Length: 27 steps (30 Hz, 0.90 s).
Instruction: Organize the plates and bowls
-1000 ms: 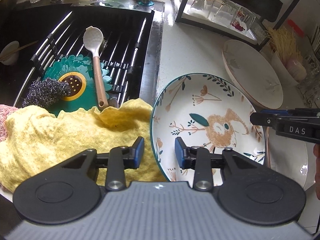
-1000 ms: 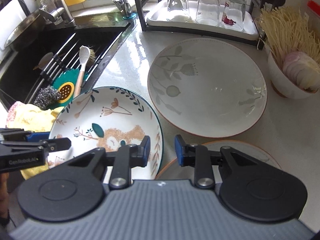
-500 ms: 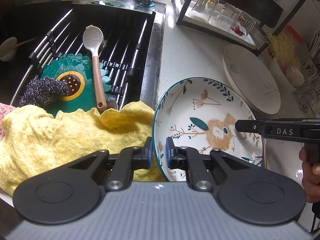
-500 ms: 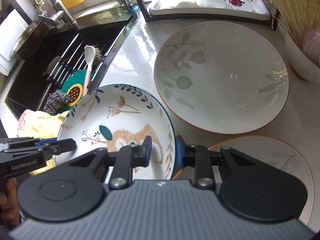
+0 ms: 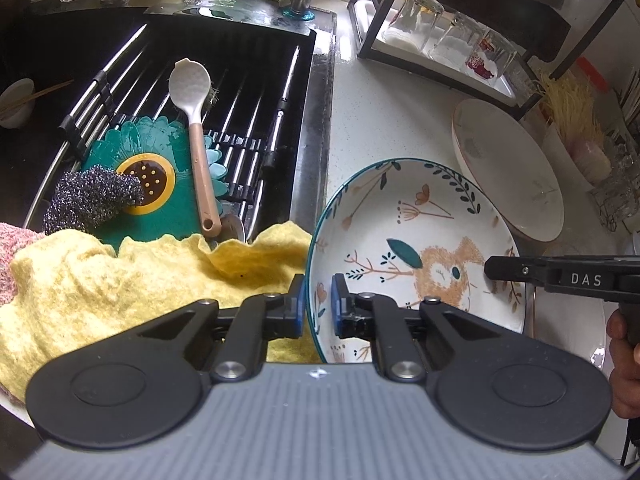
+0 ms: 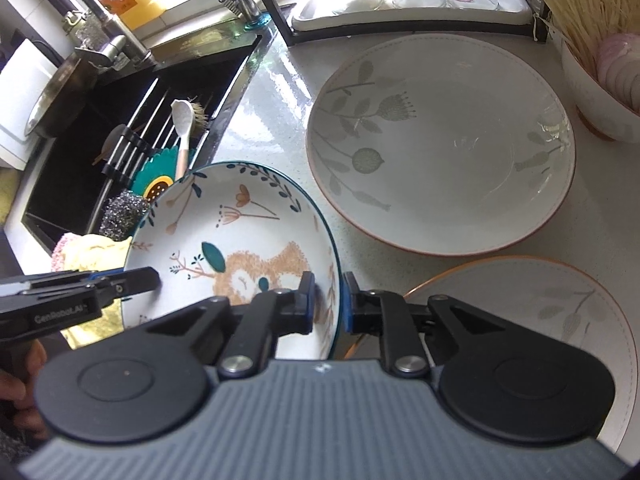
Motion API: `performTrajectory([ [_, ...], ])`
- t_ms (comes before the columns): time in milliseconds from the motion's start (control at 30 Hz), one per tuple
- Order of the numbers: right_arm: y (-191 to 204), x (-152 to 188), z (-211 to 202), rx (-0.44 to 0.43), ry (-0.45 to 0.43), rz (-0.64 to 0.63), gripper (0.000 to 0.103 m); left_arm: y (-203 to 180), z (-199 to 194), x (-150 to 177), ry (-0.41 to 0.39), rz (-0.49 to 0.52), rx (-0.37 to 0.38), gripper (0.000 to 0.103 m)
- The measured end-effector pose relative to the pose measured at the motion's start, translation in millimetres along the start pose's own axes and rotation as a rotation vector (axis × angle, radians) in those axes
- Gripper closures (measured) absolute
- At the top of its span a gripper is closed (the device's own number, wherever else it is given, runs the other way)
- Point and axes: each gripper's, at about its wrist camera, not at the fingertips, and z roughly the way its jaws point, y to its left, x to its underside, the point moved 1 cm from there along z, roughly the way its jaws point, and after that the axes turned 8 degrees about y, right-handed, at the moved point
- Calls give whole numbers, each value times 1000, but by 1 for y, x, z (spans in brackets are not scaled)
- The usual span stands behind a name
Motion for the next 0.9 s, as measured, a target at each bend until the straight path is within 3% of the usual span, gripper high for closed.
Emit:
performTrajectory([
  [433, 0, 3, -30, -29, -33, 39, 88, -9, -23, -12, -36, 41, 30, 88],
  [900, -24, 13, -77, -59, -113, 31, 88, -60, -58, -8, -111, 72, 11, 88],
])
